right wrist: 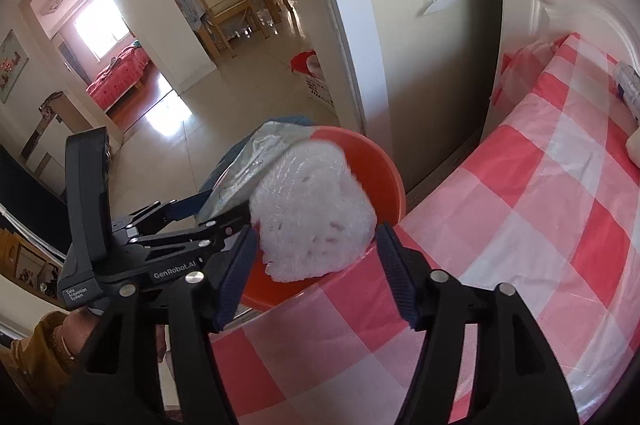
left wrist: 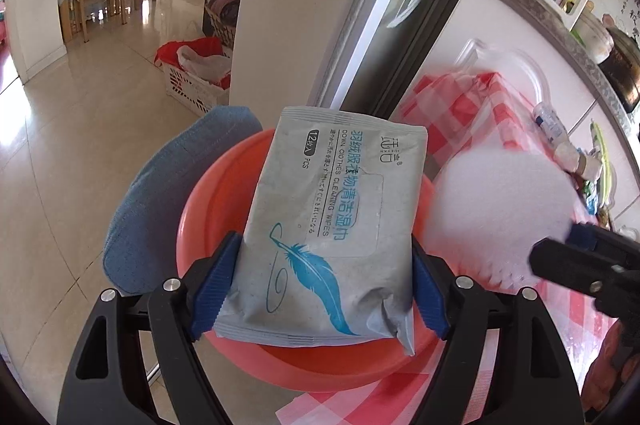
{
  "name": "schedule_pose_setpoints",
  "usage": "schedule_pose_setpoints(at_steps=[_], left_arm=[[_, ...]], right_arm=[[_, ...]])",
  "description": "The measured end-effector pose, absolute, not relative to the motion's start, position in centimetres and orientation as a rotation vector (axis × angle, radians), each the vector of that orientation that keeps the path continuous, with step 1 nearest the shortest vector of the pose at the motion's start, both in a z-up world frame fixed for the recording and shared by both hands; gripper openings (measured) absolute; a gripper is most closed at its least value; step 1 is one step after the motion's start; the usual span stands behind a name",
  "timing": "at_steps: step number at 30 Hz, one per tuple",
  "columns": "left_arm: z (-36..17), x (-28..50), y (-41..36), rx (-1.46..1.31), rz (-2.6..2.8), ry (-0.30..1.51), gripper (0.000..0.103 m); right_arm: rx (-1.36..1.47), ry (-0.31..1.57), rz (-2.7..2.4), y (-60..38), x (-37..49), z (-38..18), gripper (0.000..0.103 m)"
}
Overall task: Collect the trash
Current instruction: 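Carry the wipes pack and foam net to the orange bucket and release both, then return both tools to the table toward the sponge and snack packet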
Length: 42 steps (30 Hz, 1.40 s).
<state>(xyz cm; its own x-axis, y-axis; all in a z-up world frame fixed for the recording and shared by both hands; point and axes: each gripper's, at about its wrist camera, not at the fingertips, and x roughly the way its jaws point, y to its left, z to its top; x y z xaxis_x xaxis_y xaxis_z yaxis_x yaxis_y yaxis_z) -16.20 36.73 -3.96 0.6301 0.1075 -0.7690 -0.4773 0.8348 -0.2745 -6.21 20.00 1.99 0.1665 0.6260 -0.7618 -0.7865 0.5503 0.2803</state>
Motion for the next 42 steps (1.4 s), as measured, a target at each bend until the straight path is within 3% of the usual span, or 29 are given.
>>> schedule_pose_setpoints(at_steps=[2, 9, 21, 35, 42], left_arm=[[-4.3, -16.0, 36.8, -0.484, 0.356, 0.845, 0.079], [-4.1, -16.5, 37.3, -0.465, 0.384, 0.844, 0.085], [-1.2, -16.6, 35.8, -0.441, 0.344, 0.760, 0.086], [3.6, -12.5, 28.6, -0.375, 0.114, 0.718, 0.088], [3.7, -10.4, 24.9, -0.323, 0.050, 0.755, 0.089]], right_arm=[[-0.190, 0.965, 1.003, 19.8, -6.3, 2.0, 0.080], [-0.080, 0.934, 0.990, 17.5, -5.9, 2.5, 0.081], [0.094, 0.887, 0.909, 10.9, -4.4, 3.9, 0.083], [0.343, 0.742, 0.673, -3.4, -2.3, 5.8, 0.084], [0.483, 0.770, 0.391, -13.2, 2.6, 4.6, 0.084]])
